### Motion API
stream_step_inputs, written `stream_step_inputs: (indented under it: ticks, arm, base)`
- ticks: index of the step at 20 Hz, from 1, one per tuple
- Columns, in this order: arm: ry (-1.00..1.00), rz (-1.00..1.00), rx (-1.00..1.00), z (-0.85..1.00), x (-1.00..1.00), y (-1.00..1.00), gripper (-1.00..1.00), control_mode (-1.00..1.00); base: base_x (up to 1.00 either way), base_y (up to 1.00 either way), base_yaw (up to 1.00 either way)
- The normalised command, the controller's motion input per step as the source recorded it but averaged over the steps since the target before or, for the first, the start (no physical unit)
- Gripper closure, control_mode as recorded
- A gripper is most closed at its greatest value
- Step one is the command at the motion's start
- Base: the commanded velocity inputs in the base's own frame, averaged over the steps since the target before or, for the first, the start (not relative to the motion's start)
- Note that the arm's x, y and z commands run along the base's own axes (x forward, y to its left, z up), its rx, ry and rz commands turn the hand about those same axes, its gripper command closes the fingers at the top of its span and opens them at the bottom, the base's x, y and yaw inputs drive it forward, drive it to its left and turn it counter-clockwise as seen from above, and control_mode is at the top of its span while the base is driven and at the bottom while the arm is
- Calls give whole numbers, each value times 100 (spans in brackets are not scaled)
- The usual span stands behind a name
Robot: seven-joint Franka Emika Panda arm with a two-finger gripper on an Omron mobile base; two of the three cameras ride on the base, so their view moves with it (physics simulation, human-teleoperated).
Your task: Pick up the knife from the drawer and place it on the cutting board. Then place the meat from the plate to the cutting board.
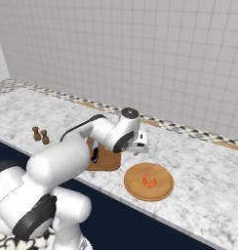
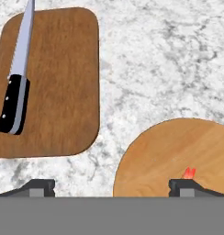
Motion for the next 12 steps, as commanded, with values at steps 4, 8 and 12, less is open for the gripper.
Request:
stream_step_inputs:
  ticks: [4,8,12]
  arm:
    - [5,-12,-1,0,-64,-77,-100,-100]
    - [9,-18,-7,-18,-19,-52,-100,-100]
    - [10,-6,-4,-18,0,-16,-100,-100]
  base:
    - [0,0,0]
    - [0,0,0]
    - [0,0,0]
